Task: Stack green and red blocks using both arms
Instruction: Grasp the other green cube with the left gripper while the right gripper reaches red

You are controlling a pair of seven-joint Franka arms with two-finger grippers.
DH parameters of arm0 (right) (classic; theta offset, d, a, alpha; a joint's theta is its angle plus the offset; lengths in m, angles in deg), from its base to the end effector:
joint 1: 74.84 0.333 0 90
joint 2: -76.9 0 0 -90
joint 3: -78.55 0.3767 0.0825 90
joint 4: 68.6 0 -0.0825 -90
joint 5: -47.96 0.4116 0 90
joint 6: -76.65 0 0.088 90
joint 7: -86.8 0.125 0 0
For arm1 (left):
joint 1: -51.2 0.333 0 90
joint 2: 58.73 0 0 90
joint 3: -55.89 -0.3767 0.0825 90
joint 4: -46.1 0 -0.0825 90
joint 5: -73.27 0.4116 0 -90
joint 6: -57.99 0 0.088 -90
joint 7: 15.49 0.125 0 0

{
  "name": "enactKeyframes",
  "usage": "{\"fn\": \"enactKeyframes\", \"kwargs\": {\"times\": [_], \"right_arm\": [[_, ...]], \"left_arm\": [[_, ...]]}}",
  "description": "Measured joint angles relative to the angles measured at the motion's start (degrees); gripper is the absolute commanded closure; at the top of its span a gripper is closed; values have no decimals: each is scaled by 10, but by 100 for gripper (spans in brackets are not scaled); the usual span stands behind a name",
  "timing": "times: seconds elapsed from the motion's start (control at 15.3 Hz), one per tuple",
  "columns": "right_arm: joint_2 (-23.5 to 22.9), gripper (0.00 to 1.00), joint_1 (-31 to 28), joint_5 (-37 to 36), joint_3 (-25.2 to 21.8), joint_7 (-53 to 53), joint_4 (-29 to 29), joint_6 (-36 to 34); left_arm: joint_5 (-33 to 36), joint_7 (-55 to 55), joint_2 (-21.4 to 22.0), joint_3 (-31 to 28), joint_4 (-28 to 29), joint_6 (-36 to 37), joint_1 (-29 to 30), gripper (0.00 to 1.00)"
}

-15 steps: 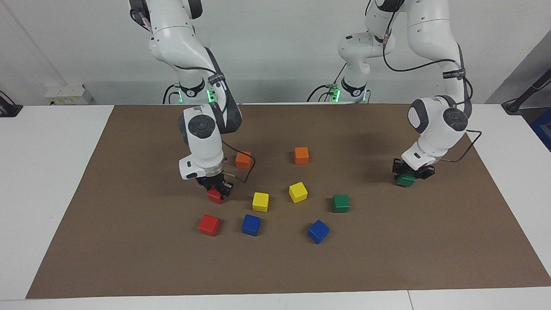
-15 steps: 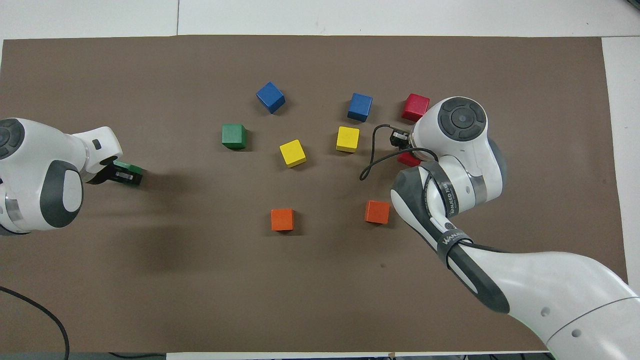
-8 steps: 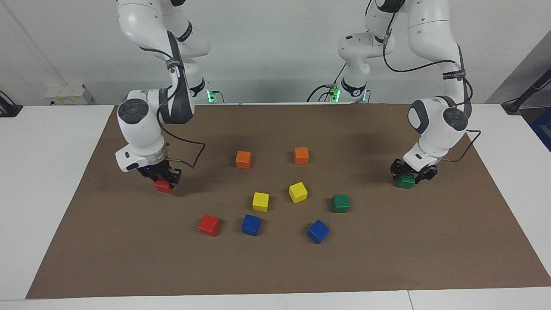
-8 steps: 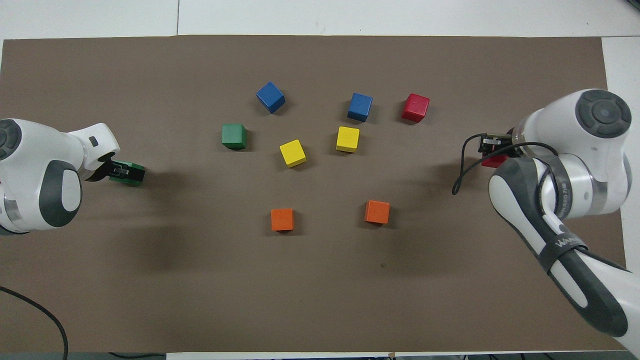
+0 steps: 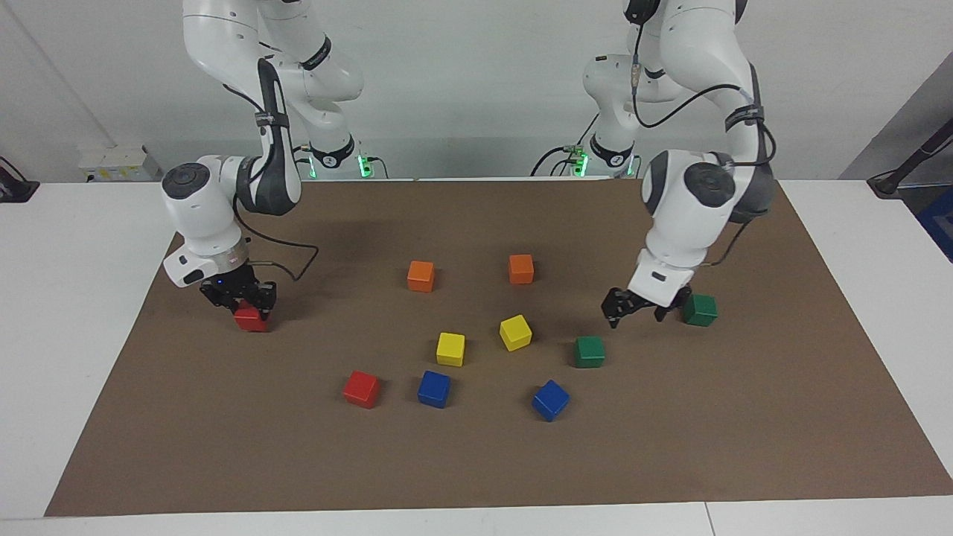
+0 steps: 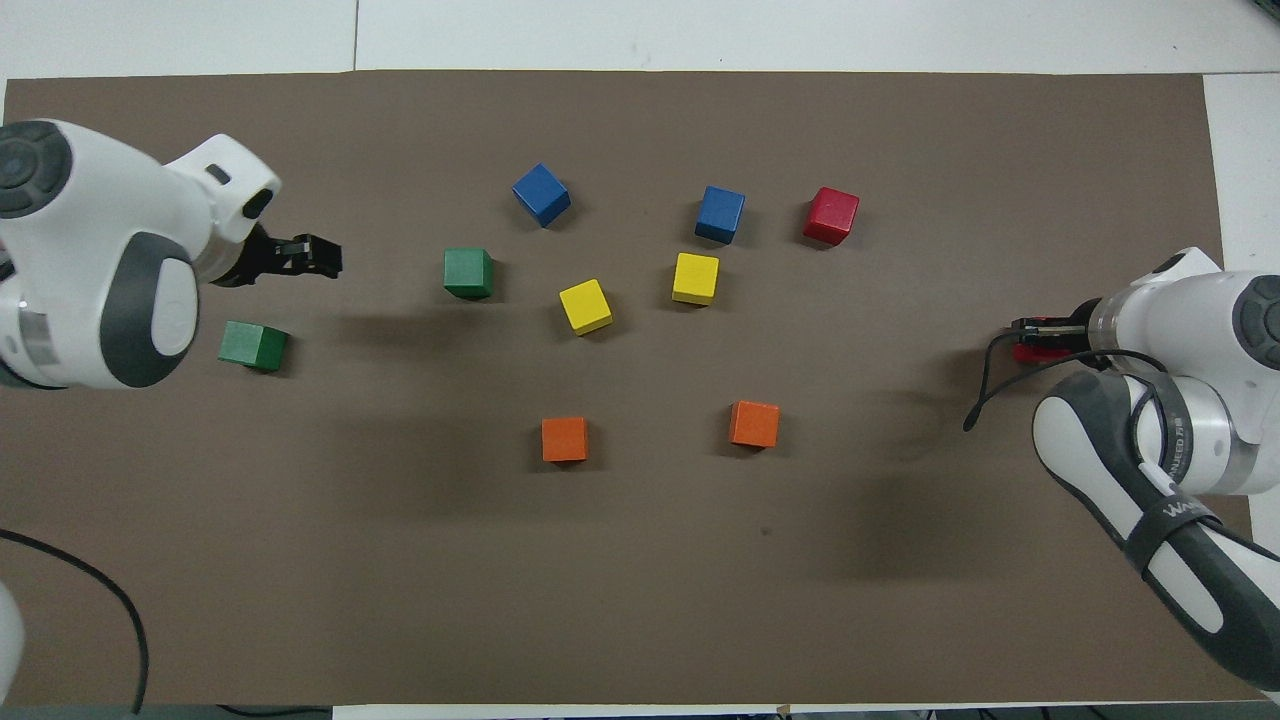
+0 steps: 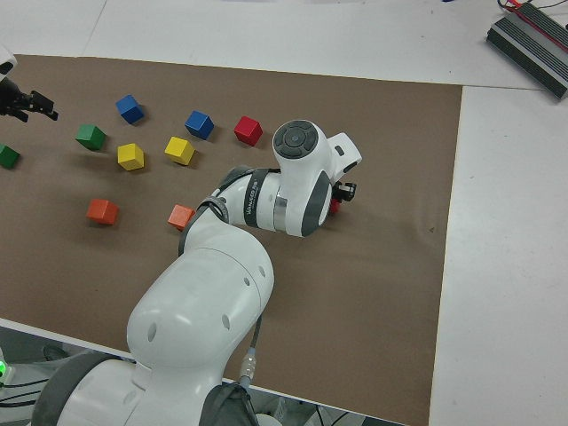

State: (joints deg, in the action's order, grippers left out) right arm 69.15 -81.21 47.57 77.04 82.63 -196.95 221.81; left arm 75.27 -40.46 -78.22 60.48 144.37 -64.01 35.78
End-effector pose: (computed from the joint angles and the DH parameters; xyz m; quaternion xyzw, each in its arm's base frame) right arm 0.5785 -0.0799 0.3462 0.9964 -0.0294 0.0782 0.0122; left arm 0.6632 -0.2333 0.4244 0.9986 0.0373 0.0355 0.0126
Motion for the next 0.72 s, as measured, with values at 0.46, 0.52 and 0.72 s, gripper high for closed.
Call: {"fn": "enactKeyframes", "kwargs": {"times": [0.46, 0.52, 0.72], "right_arm": [[1, 0, -11, 90, 3, -108, 0, 14], [1, 0, -9, 90, 4, -108, 0, 16], [1, 0, 0, 91, 6, -107, 2, 16]], "left_arm": [[43, -32, -67, -12, -12, -70, -22, 0], [43, -32, -69, -12, -9, -80, -21, 0], [43, -32, -75, -11, 20, -134, -21, 0]]}}
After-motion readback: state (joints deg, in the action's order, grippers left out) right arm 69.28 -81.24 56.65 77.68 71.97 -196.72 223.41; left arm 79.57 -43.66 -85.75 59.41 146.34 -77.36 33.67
